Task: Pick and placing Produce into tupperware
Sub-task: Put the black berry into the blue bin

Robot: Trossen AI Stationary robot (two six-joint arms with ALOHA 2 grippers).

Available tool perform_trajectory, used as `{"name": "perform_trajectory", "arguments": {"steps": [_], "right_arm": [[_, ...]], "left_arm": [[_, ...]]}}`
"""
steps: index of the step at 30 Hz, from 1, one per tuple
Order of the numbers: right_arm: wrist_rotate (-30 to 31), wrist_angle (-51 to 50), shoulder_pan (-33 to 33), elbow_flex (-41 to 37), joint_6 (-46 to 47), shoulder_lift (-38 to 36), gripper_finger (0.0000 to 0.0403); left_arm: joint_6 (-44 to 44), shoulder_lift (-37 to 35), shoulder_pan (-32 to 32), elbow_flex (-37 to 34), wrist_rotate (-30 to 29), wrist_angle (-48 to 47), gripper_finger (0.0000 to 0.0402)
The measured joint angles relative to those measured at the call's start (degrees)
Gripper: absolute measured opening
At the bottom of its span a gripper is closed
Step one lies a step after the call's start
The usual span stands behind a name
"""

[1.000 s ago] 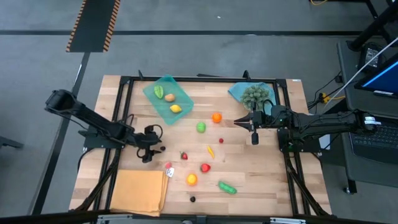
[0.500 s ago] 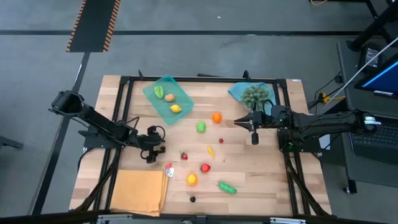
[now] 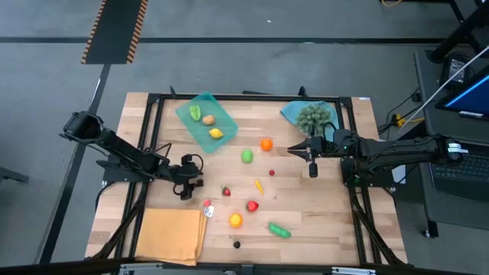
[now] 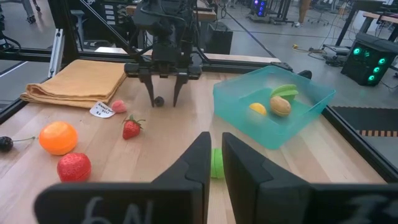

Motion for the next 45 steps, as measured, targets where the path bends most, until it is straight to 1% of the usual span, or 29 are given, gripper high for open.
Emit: {"name": "perform_trajectory", "arguments": {"steps": [11,19,23,27,31,38,45], "right_arm": [[0.0,0.0,0.0,0.0,0.0,0.0,0.0043],[0.0,0.0,0.0,0.0,0.2,0.0,0.0043],[0.0,0.7,0.0,0.0,0.2,0.0,0.0043],[0.0,0.9,0.0,0.0,0.1,0.0,0.0043],[0.0,0.9,0.0,0.0,0.1,0.0,0.0043],[0.0,0.9,0.0,0.0,0.2,0.0,0.0043],[0.0,0.9,0.0,0.0,0.1,0.0,0.0043]], "left_arm": [[-0.4,0.0,0.0,0.0,0.5,-1.0,0.0157],[-0.6,0.0,0.0,0.0,0.6,-1.0,0.0085],[-0.7,-1.0,0.0,-0.2,1.0,-1.3,0.0085],[-4.7,-2.1,0.6,-0.2,1.1,-1.4,0.0085],[-4.9,-4.1,1.5,-0.3,1.4,-1.9,0.0085],[-4.6,-10.2,4.0,-0.4,1.6,-2.4,0.0084],[-0.1,-17.5,6.1,-0.3,1.5,-1.9,0.0084]]}}
